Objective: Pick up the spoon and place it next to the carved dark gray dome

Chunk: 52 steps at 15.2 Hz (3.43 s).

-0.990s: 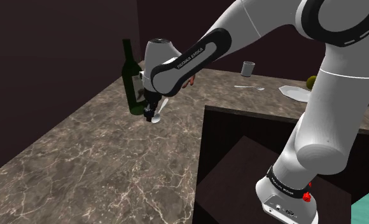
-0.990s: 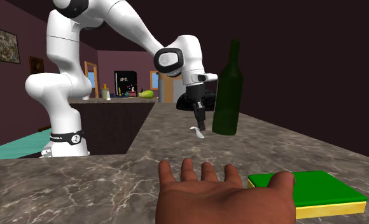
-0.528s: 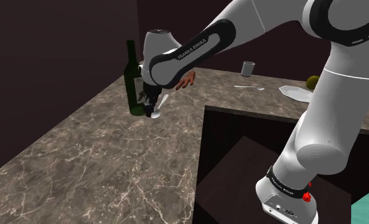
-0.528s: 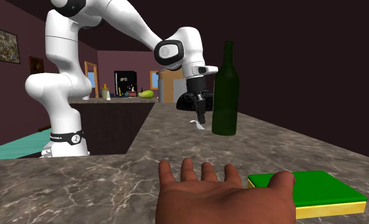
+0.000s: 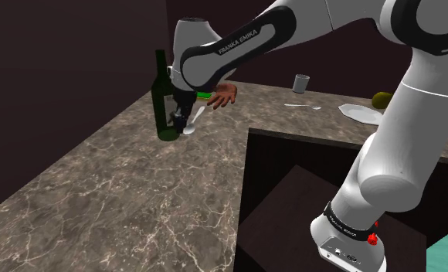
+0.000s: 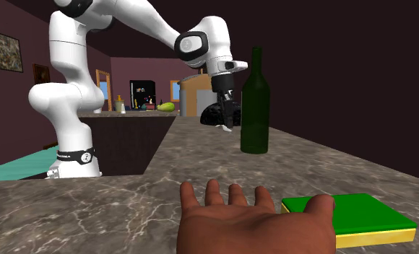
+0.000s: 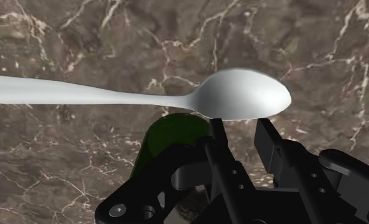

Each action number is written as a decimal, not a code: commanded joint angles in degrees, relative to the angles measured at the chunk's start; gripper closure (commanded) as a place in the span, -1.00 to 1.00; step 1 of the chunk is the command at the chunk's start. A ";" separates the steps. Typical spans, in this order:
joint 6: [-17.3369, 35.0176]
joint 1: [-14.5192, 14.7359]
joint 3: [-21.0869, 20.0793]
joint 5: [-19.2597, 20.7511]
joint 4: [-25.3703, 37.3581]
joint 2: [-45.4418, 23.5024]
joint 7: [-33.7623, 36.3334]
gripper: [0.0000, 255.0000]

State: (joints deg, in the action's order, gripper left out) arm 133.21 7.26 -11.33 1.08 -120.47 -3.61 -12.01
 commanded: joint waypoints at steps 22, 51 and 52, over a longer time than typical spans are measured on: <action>-17.27 -0.16 0.07 -1.31 12.40 4.95 -0.89 1.00; -22.03 11.84 -16.33 -6.89 -1.61 24.86 24.93 1.00; -22.22 12.32 -17.28 -7.12 -1.59 25.09 26.25 1.00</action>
State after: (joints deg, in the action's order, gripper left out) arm 111.49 19.03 -27.70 -5.72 -122.14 21.00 12.83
